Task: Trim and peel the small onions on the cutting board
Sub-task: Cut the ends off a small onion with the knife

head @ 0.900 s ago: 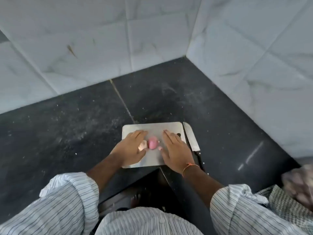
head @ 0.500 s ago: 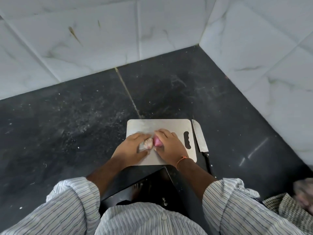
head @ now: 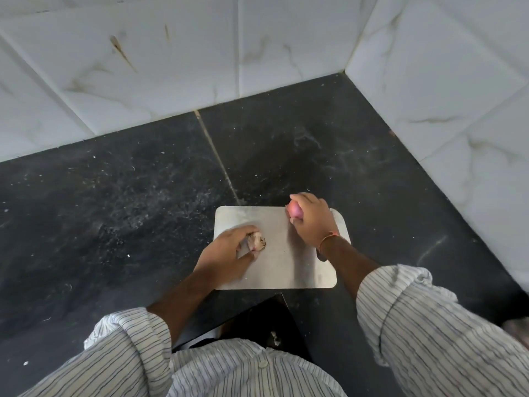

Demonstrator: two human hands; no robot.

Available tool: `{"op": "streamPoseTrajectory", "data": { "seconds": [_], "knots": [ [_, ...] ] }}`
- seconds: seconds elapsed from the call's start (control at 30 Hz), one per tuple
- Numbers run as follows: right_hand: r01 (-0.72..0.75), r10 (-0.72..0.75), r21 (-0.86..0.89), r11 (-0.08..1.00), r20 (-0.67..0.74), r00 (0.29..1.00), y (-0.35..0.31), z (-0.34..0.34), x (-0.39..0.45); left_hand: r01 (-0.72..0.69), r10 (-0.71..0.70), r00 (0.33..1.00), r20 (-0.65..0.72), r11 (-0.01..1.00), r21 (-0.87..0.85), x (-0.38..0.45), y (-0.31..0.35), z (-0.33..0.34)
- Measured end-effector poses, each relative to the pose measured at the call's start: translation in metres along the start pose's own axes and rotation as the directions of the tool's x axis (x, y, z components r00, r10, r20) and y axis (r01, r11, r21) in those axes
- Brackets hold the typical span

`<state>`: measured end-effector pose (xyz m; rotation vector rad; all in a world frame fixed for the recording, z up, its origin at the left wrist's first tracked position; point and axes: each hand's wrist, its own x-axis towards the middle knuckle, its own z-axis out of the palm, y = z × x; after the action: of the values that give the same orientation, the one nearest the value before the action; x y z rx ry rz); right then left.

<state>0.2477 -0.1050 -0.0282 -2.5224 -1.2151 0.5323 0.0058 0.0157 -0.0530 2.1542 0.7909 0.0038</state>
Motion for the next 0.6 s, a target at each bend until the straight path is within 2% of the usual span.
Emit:
{"op": "streamPoseTrajectory", "data": {
  "seconds": [0.4, 0.6],
  "knots": [
    [0.011, -0.013, 0.085, 0.996, 0.02, 1.0, 0.015, -0.009, 0.027, -0.021, 0.021, 1.0, 0.005, 0.997, -0.081, 0.003, -0.011, 0.0],
    [-0.108, 0.118, 0.118, 0.987, -0.082, 0.99, 0.031, -0.021, -0.022, -0.034, 0.033, 0.999, -0.033, 0.999, -0.035, 0.006, -0.002, 0.004]
  ]
}}
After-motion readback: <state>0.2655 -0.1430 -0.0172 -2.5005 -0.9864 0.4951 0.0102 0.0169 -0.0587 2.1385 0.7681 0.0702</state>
